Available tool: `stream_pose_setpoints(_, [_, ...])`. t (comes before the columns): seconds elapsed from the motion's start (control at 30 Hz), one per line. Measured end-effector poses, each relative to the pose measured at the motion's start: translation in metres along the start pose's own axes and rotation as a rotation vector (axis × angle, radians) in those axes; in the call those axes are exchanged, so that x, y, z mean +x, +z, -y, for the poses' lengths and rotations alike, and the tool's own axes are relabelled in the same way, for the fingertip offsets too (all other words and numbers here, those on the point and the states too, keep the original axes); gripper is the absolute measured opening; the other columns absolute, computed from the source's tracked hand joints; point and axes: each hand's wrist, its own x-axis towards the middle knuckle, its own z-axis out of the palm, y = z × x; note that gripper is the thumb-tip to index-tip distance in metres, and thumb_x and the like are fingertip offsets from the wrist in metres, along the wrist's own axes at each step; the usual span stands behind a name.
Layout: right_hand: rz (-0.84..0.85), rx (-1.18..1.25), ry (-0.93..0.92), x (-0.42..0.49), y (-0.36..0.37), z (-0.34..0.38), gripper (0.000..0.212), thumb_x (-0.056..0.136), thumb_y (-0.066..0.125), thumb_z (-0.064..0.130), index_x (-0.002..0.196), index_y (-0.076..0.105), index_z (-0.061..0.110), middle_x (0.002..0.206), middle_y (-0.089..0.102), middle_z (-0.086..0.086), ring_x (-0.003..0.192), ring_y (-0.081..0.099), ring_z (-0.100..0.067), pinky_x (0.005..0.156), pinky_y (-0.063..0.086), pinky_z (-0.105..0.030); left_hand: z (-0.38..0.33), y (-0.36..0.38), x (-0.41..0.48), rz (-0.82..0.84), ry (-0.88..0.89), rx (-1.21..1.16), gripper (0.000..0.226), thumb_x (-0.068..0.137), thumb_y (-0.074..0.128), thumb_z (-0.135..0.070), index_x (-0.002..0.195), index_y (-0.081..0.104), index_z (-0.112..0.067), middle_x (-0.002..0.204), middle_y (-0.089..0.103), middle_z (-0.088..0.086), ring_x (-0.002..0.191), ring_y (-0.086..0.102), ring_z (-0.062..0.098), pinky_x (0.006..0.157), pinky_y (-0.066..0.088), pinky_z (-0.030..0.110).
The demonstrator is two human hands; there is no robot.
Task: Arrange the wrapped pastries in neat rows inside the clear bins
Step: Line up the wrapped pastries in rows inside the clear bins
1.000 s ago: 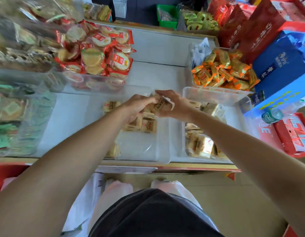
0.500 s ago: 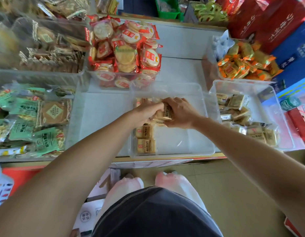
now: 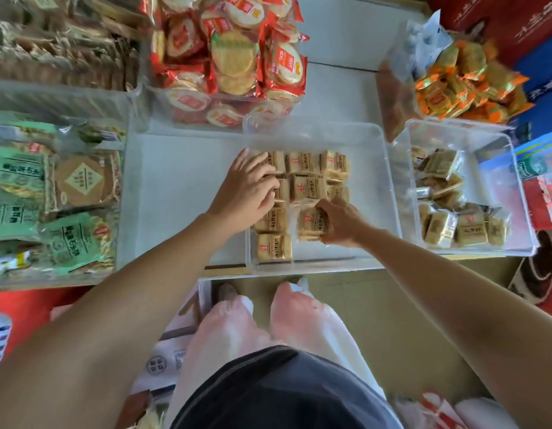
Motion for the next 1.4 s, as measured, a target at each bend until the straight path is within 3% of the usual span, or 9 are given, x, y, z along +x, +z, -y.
stream_pose_setpoints(0.33, [-0.021, 0.202, -0.021, 0.003, 0.023, -0.007, 0.080, 0.066, 0.083, 0.024, 0.134, 0.043, 0.016, 0.134, 0.048, -0.006, 0.120, 0.044, -0.022, 0.097, 0.031, -0.027, 0.007, 0.015, -0.005, -0.042, -0.009, -0.066, 0.028, 0.087, 0.046, -0.021, 0.094, 0.071, -0.012, 0.117, 0.066, 0.010, 0.124, 0.051, 0.034, 0.119, 0.013, 0.050])
stream_pose_setpoints(0.43, [-0.044, 0.282, -0.037, -0.002, 0.016, -0.014, 0.069, 0.068, 0.082, 0.028, 0.128, 0.050, 0.018, 0.132, 0.048, -0.001, 0.118, 0.048, -0.020, 0.099, 0.041, -0.032, 0.007, 0.017, -0.006, -0.046, -0.017, -0.075, 0.026, 0.087, 0.047, -0.021, 0.094, 0.070, -0.012, 0.118, 0.065, 0.009, 0.125, 0.050, 0.033, 0.119, 0.012, 0.049])
stream_pose_setpoints(0.6, [-0.267, 0.358, 0.079, -0.013, 0.006, -0.017, 0.042, 0.075, 0.078, 0.021, 0.107, 0.054, 0.009, 0.103, 0.053, -0.002, 0.089, 0.056, -0.017, 0.072, 0.053, -0.026, 0.006, 0.017, -0.006, -0.049, -0.016, -0.066, 0.023, 0.086, 0.050, -0.019, 0.095, 0.070, -0.011, 0.117, 0.066, 0.010, 0.124, 0.051, 0.033, 0.119, 0.010, 0.048])
stream_pose_setpoints(0.67, [-0.182, 0.367, 0.238, -0.013, 0.007, -0.019, 0.050, 0.076, 0.076, 0.031, 0.111, 0.048, 0.010, 0.102, 0.055, -0.005, 0.082, 0.060, -0.022, 0.069, 0.049, -0.027, 0.006, 0.016, -0.006, -0.050, -0.017, -0.066, 0.022, 0.086, 0.052, -0.018, 0.095, 0.070, -0.011, 0.116, 0.066, 0.010, 0.124, 0.051, 0.033, 0.119, 0.010, 0.048])
stream_pose_setpoints(0.8, [0.282, 0.720, 0.527, -0.007, 0.016, -0.010, 0.058, 0.088, 0.064, 0.028, 0.133, 0.030, 0.012, 0.115, 0.056, -0.021, 0.090, 0.065, -0.033, 0.076, 0.056, -0.038, 0.005, 0.017, -0.007, -0.058, -0.020, -0.073, 0.026, 0.087, 0.048, -0.020, 0.096, 0.070, -0.010, 0.116, 0.065, 0.010, 0.123, 0.051, 0.033, 0.120, 0.010, 0.048])
stream_pose_setpoints(0.93, [0.195, 1.016, 0.561, 0.003, 0.017, 0.001, 0.058, 0.085, 0.066, 0.010, 0.133, 0.034, 0.006, 0.112, 0.062, -0.023, 0.089, 0.067, -0.028, 0.081, 0.055, -0.034, 0.005, 0.018, -0.008, -0.075, -0.019, -0.081, 0.029, 0.087, 0.044, -0.020, 0.094, 0.070, -0.010, 0.114, 0.066, 0.010, 0.123, 0.051, 0.032, 0.121, 0.010, 0.047])
stream_pose_setpoints(1.1, [0.041, 0.950, 0.515, 0.017, 0.021, 0.004, 0.052, 0.082, 0.071, 0.016, 0.125, 0.044, 0.004, 0.099, 0.067, -0.018, 0.085, 0.069, -0.026, 0.083, 0.056, -0.037, 0.006, 0.019, -0.008, -0.093, -0.018, -0.080, 0.028, 0.087, 0.045, -0.020, 0.093, 0.071, -0.011, 0.112, 0.067, 0.008, 0.122, 0.052, 0.031, 0.120, 0.010, 0.047])
stream_pose_setpoints(1.3, [0.181, 0.584, 0.455, 0.008, -0.006, -0.011, 0.050, 0.085, 0.067, 0.033, 0.123, 0.051, 0.005, 0.107, 0.062, -0.018, 0.087, 0.067, -0.028, 0.071, 0.056, -0.033, 0.002, 0.015, -0.001, -0.040, -0.032, 0.014, 0.017, 0.082, 0.059, -0.018, 0.090, 0.072, -0.011, 0.104, 0.069, 0.006, 0.117, 0.055, 0.030, 0.119, 0.016, 0.049])
stream_pose_setpoints(1.4, [0.071, 0.612, 0.355, 0.005, -0.034, -0.016, 0.030, 0.089, 0.063, 0.023, 0.110, 0.061, 0.001, 0.102, 0.066, -0.020, 0.083, 0.067, -0.028, 0.067, 0.057, -0.029, -0.004, 0.011, 0.012, -0.012, -0.060, 0.083, 0.016, 0.081, 0.060, -0.019, 0.092, 0.071, -0.013, 0.098, 0.069, 0.006, 0.112, 0.057, 0.029, 0.113, 0.020, 0.050])
